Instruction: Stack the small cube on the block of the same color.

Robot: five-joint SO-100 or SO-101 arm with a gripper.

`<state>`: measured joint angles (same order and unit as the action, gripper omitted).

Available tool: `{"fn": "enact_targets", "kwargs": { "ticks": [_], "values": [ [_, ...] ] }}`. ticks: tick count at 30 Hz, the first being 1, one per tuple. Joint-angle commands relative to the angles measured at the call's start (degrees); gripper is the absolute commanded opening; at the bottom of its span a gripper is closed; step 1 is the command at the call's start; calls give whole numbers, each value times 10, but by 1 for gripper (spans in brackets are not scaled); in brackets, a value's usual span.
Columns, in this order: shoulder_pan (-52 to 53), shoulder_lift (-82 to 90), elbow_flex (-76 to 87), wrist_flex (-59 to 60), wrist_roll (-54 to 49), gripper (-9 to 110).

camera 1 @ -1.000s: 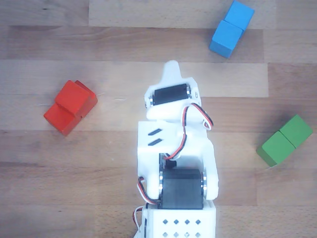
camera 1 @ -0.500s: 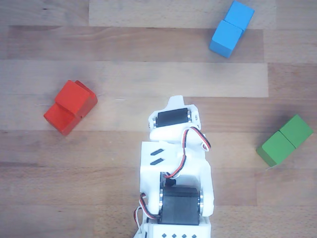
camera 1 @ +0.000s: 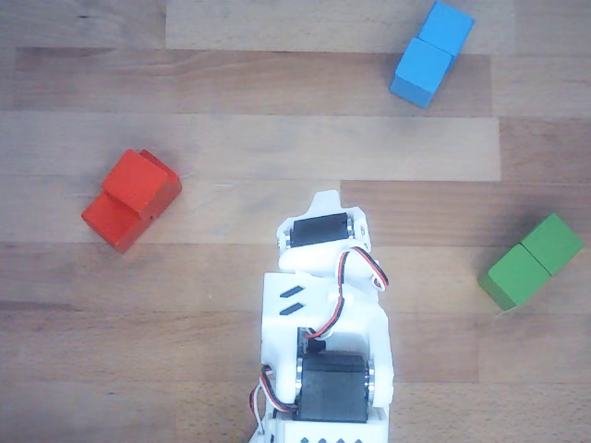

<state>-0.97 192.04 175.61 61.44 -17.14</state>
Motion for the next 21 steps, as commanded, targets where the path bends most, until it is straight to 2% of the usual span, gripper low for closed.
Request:
{"fn": "enact_targets", "kwargs": {
  "ticks": [1,5,12,21],
  "values": [
    [4,-1,-1,-4,3,0],
    [4,21,7,0,12,0],
    [4,53,24,1,115,0],
    [27,55,11,54,120,0]
  ]
}}
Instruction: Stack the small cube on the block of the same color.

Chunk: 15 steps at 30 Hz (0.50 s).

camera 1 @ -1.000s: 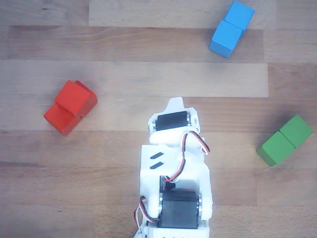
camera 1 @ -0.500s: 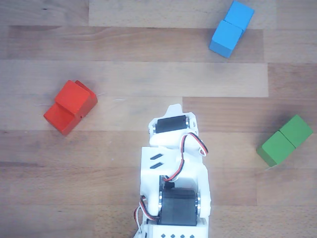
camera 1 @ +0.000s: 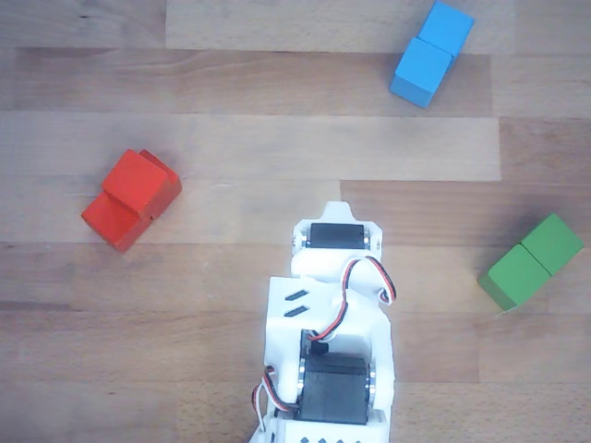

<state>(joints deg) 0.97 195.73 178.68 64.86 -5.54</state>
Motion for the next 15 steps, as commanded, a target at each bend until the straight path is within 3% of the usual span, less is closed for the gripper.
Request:
{"fn": "enact_targets", "kwargs": {
  "ticks": [1,15],
  "values": [
    [7,18,-21,29,6,0],
    [11,20,-24,39,10,0]
  ]
}}
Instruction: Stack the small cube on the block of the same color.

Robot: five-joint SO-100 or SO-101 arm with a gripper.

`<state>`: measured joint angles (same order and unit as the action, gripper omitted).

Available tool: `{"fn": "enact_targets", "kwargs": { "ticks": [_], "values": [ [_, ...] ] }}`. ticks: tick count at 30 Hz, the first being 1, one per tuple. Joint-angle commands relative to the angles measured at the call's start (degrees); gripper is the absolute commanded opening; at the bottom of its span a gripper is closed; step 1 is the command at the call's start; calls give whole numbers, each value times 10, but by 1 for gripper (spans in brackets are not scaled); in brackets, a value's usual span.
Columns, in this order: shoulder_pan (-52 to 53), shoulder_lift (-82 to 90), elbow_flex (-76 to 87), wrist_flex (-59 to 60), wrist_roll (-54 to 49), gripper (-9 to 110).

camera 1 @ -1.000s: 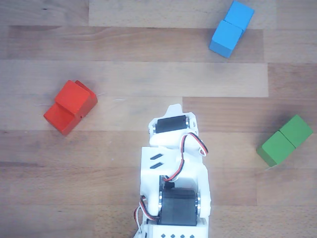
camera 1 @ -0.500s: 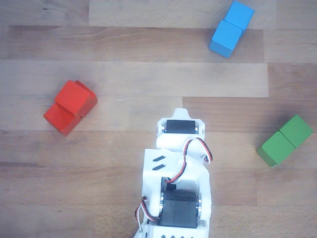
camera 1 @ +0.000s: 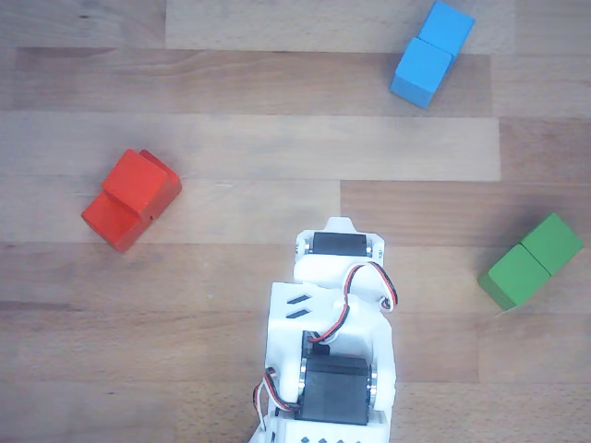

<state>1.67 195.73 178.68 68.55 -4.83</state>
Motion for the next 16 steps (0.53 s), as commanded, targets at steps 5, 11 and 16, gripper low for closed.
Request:
{"fn": "enact_targets", "kwargs": {
  "ticks": [5,11,16],
  "values": [
    [1,19,-24,2,-1,0],
    [4,19,-25,2,1,0],
    [4,19,-25,2,1,0]
  ]
}}
